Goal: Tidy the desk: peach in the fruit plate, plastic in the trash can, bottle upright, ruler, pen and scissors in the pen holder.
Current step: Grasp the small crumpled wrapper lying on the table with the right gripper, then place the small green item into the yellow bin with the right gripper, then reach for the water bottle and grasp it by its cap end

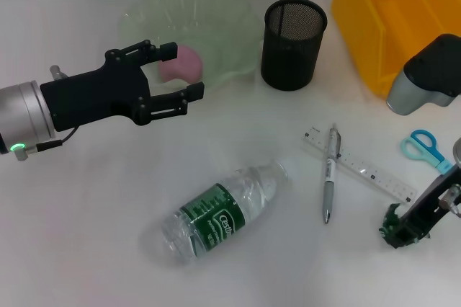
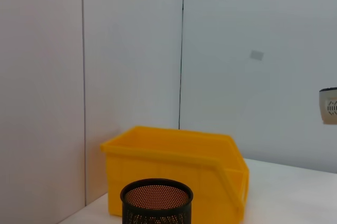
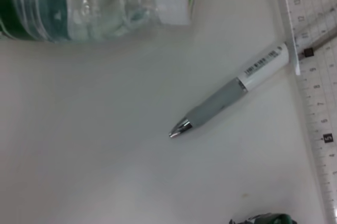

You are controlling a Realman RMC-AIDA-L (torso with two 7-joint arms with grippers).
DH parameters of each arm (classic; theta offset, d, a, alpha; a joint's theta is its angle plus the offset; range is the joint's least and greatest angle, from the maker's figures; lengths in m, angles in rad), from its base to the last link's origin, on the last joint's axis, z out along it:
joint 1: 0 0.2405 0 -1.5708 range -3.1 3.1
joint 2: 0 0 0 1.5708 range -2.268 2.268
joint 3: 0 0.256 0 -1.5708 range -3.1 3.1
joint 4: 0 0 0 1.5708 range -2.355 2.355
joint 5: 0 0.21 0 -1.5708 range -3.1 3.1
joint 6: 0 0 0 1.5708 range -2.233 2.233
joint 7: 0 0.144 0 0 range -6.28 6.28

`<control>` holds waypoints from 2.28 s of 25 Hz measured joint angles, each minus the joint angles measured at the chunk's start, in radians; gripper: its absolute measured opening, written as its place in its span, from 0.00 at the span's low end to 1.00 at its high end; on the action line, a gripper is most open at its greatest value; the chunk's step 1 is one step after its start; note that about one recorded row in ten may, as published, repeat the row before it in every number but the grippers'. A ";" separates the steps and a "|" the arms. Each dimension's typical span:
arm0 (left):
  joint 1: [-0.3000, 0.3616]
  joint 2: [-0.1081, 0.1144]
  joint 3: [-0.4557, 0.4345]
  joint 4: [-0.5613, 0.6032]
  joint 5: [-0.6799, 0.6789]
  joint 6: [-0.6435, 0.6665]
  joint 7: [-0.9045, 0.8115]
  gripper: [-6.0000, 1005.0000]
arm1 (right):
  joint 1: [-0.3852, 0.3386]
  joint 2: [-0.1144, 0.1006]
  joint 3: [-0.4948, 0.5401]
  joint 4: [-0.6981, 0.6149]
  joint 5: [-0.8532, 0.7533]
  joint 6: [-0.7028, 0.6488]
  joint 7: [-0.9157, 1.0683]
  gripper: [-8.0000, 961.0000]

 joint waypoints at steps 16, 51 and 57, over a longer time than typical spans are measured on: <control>-0.005 0.000 0.000 -0.014 -0.006 -0.009 0.012 0.82 | 0.016 -0.008 0.279 -0.189 0.073 -0.072 -0.064 0.26; -0.015 -0.002 0.000 -0.038 -0.009 0.032 0.016 0.81 | 0.191 -0.035 0.468 0.200 0.057 0.706 -0.184 0.60; -0.006 0.001 -0.007 -0.022 -0.012 0.095 -0.022 0.81 | -0.071 -0.005 0.459 -0.005 0.561 0.513 -0.483 0.88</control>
